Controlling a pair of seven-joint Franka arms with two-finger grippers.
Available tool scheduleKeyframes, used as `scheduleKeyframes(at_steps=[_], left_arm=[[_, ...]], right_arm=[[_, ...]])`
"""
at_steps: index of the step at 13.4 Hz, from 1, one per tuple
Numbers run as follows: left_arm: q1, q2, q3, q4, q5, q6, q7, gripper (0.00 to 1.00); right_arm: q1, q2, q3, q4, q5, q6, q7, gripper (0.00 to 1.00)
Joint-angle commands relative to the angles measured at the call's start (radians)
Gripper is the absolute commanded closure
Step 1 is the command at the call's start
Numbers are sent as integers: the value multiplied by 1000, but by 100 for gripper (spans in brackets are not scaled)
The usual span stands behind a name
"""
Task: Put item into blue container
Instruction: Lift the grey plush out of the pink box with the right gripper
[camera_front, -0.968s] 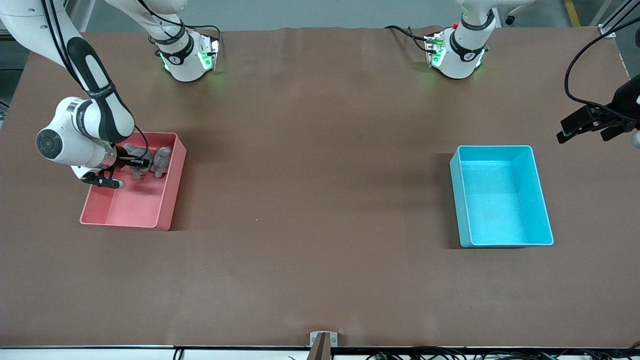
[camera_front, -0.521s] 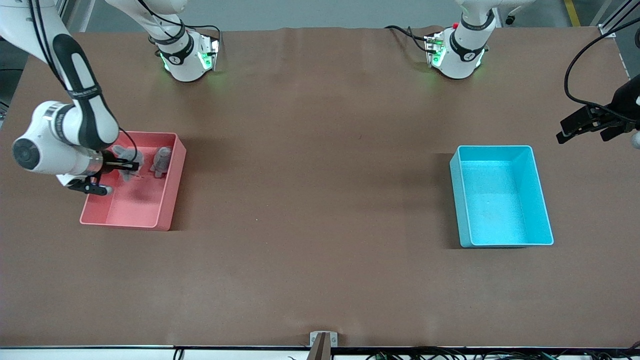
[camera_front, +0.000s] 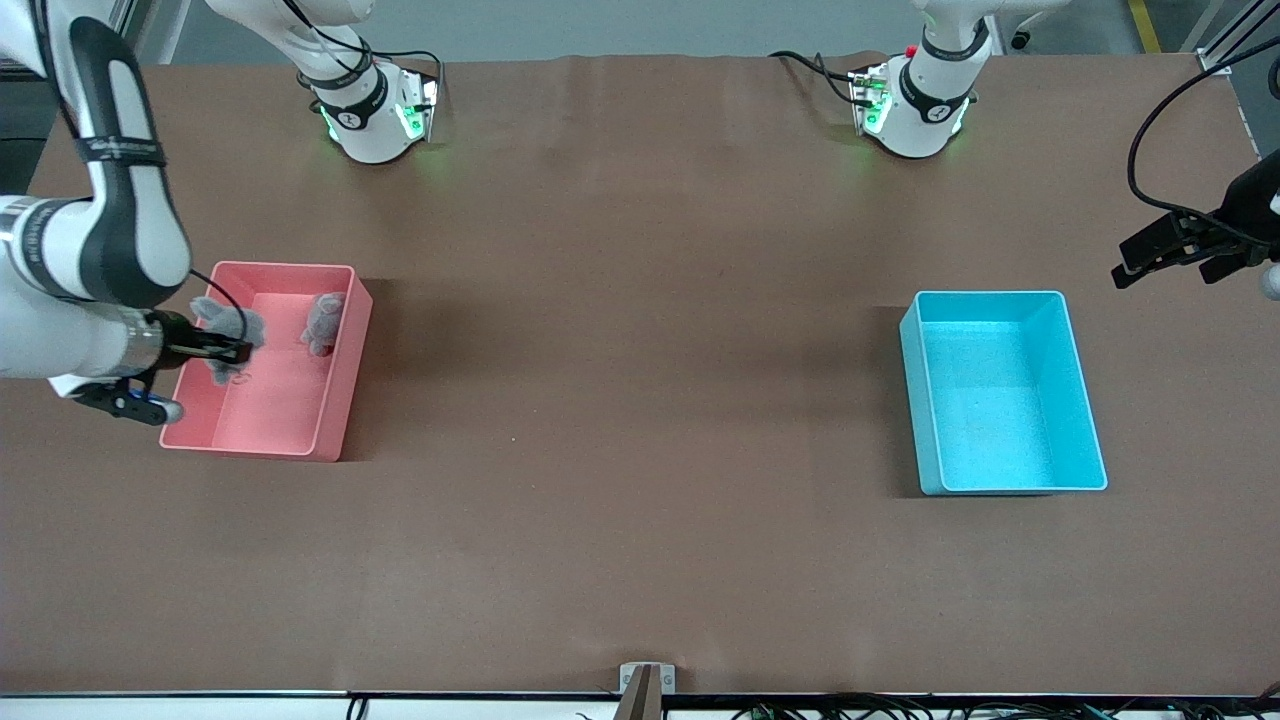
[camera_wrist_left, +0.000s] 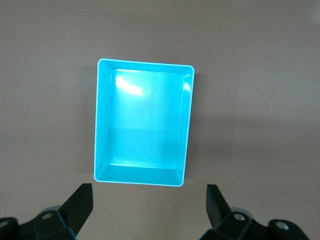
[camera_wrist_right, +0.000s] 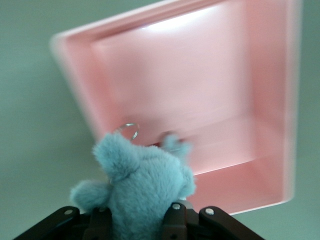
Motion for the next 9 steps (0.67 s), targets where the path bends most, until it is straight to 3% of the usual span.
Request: scheduleKeyframes(at_steps=[1, 4, 9], left_arm=[[4, 2, -1, 0, -10, -3, 2, 0], [2, 5, -1, -4, -10, -6, 2, 0], [-2, 7, -4, -44, -10, -4, 0, 0]], right_arm=[[128, 7, -6, 29, 97, 17, 193, 100], [295, 65, -5, 78, 102, 135, 460, 100], [515, 313, -6, 279, 94, 292, 848, 100]])
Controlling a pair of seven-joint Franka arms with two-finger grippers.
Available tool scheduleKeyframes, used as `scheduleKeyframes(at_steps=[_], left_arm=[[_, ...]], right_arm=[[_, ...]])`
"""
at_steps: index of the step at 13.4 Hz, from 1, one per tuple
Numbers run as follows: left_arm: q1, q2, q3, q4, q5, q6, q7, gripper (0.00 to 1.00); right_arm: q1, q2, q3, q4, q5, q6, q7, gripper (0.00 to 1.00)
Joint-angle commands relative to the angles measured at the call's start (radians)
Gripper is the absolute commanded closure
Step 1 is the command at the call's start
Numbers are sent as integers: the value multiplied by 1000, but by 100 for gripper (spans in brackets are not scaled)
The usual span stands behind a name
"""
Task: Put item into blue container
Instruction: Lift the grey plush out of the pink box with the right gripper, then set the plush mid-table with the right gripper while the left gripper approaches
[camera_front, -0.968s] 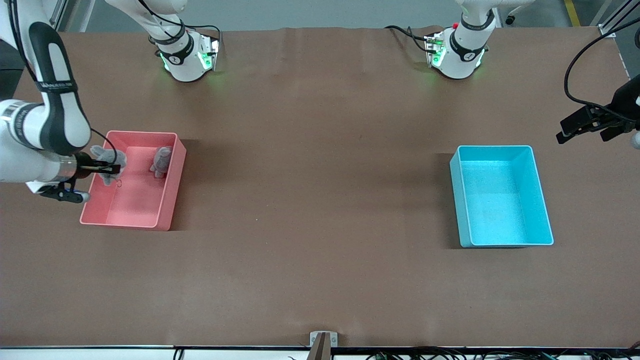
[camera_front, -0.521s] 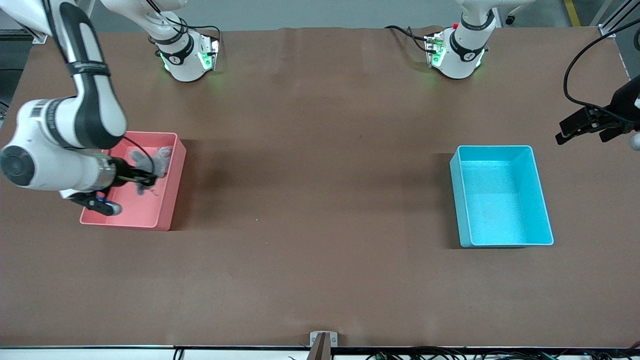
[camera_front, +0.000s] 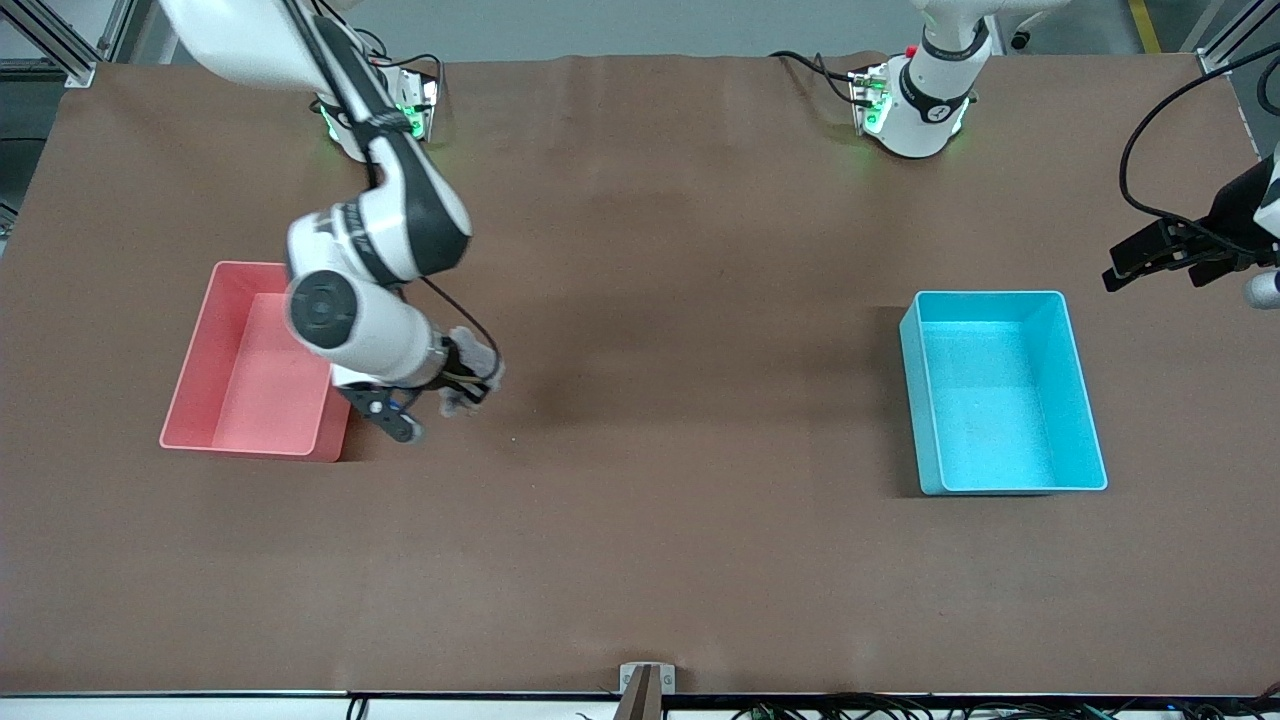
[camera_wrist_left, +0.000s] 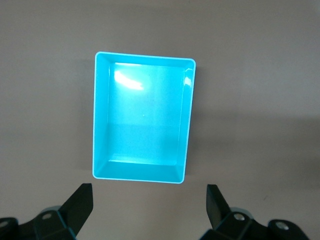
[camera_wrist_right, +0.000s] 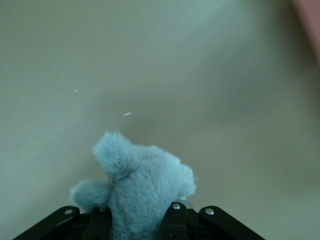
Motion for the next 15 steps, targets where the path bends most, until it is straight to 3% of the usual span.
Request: scheduleKeyframes(at_steps=[1, 7, 10, 11, 12, 13, 14, 15], left_arm=[[-2, 1, -6, -36, -10, 1, 0, 0], [-19, 38, -20, -95, -10, 43, 0, 0], [-33, 67, -32, -106, -12, 73, -15, 0], [-38, 79, -32, -106, -12, 78, -21, 0], [-47, 96, -41, -106, -12, 96, -33, 0], [-50, 109, -43, -106, -10, 106, -50, 0], [-50, 118, -57, -106, -12, 118, -70, 0], [-50, 129, -64, -106, -12, 130, -93, 0]], right_arm=[[85, 162, -15, 167, 3, 9, 168, 100], [232, 294, -16, 192, -8, 225, 403, 99], [262, 349, -16, 191, -8, 293, 441, 90], [262, 357, -16, 191, -6, 305, 441, 74], [259, 357, -16, 191, -6, 305, 438, 39], [254, 357, -16, 191, -8, 304, 438, 18], [254, 357, -18, 194, -9, 304, 431, 0], [252, 354, -19, 197, -11, 304, 418, 0]])
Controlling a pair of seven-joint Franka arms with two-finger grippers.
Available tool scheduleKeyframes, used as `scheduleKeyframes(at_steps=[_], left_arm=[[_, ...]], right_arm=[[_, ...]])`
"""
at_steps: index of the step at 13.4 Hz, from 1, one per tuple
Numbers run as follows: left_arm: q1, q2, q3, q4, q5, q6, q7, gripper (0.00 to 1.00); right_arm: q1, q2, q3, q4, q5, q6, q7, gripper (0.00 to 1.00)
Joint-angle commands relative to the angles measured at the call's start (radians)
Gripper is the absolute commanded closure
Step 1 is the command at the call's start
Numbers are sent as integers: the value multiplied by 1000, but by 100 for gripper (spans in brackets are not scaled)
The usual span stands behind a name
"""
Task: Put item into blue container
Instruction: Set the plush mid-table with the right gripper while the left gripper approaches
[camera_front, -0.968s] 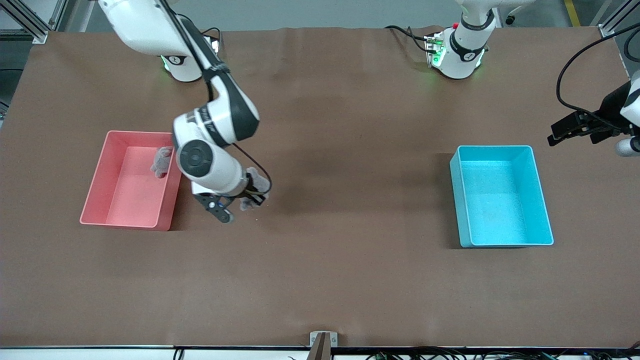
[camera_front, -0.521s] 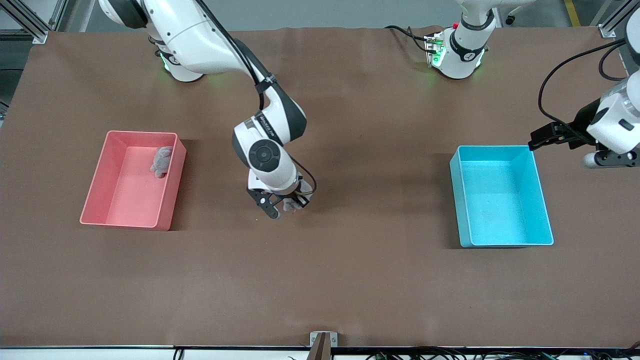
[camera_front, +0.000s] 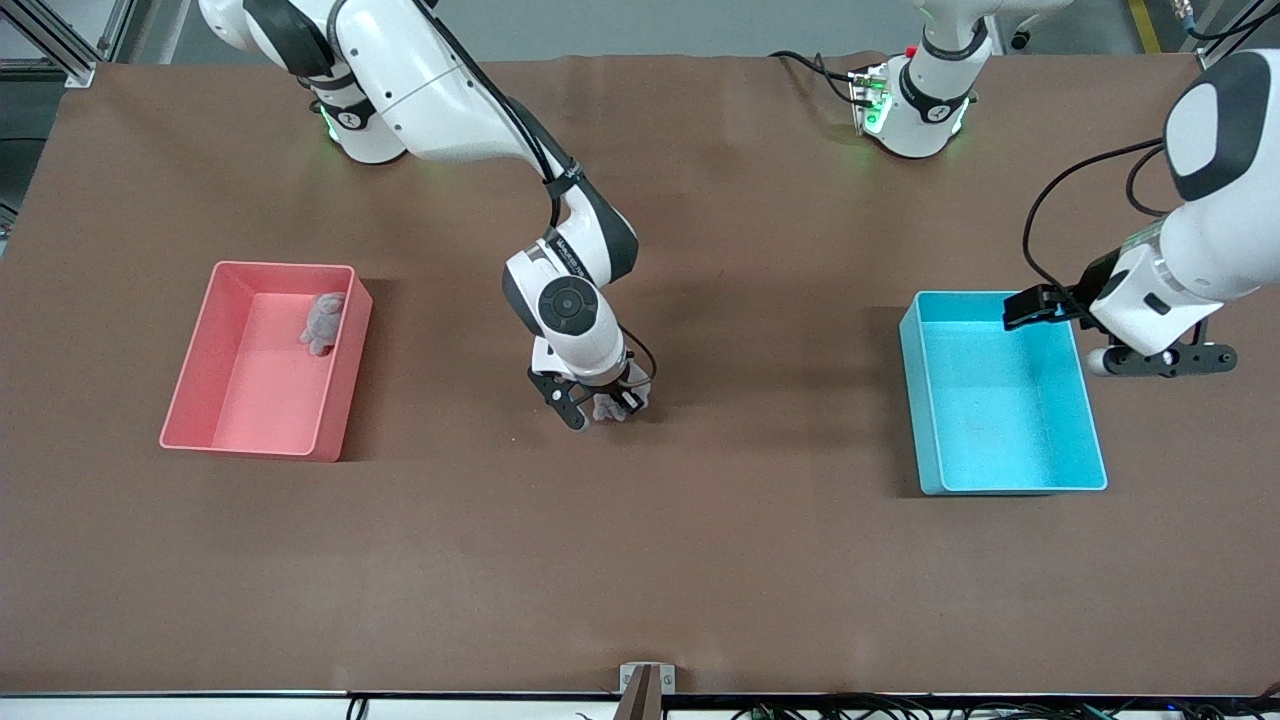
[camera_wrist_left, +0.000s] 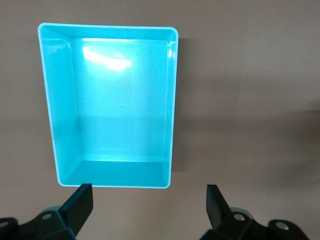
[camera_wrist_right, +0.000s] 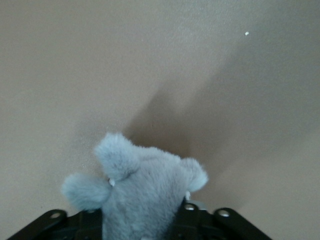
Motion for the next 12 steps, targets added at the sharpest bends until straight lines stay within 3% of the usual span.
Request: scheduleKeyframes(at_steps=[1, 6, 12], left_arm=[[-9, 23, -22, 1, -10, 34, -64, 0], [-75, 79, -30, 3, -1, 106, -194, 0], [-170, 141, -30, 6, 3, 201, -369, 0]], right_arm=[[-7, 11, -5, 19, -29, -3, -17, 0], [-60, -38, -6, 19, -75, -29, -168, 0], [-270, -271, -5, -54, -69, -323, -542, 0]])
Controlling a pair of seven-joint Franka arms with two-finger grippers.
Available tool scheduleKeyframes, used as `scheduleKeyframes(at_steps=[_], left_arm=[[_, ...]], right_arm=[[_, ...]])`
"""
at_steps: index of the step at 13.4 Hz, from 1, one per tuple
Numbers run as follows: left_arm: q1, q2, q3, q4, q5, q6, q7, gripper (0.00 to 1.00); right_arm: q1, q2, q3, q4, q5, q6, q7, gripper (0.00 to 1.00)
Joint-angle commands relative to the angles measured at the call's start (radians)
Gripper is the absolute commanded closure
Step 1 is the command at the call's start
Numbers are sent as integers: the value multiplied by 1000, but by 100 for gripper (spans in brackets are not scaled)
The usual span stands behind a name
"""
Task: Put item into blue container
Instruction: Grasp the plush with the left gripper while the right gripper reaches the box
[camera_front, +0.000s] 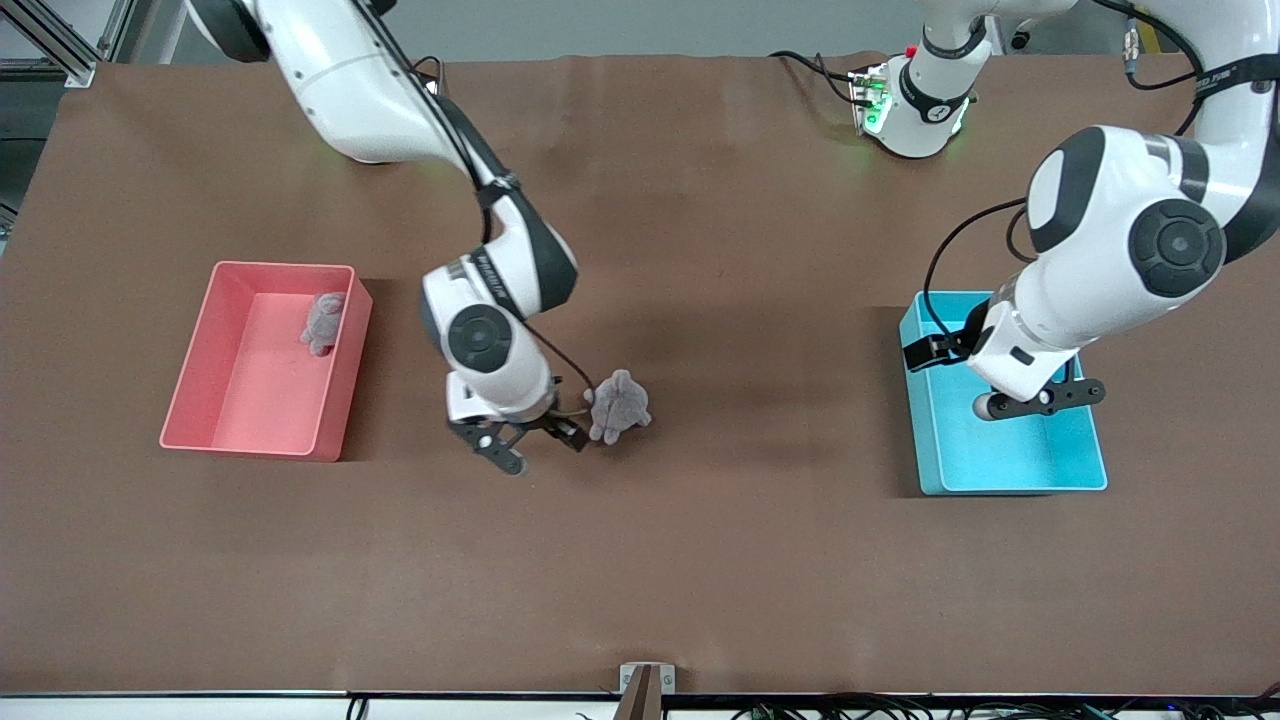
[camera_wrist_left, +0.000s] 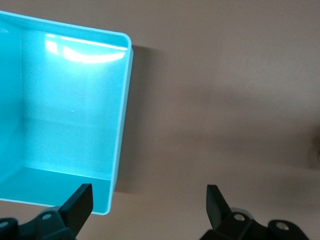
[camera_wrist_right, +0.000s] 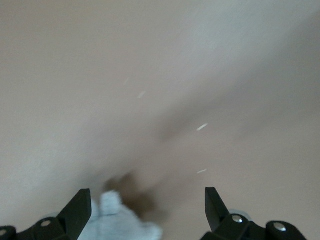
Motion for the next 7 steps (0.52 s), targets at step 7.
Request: scheduleKeyframes(at_steps=[7], left_arm=[[-284, 216, 1, 124, 120, 183, -147, 0]], right_arm=[[-443, -408, 24, -442, 34, -106, -534, 0]])
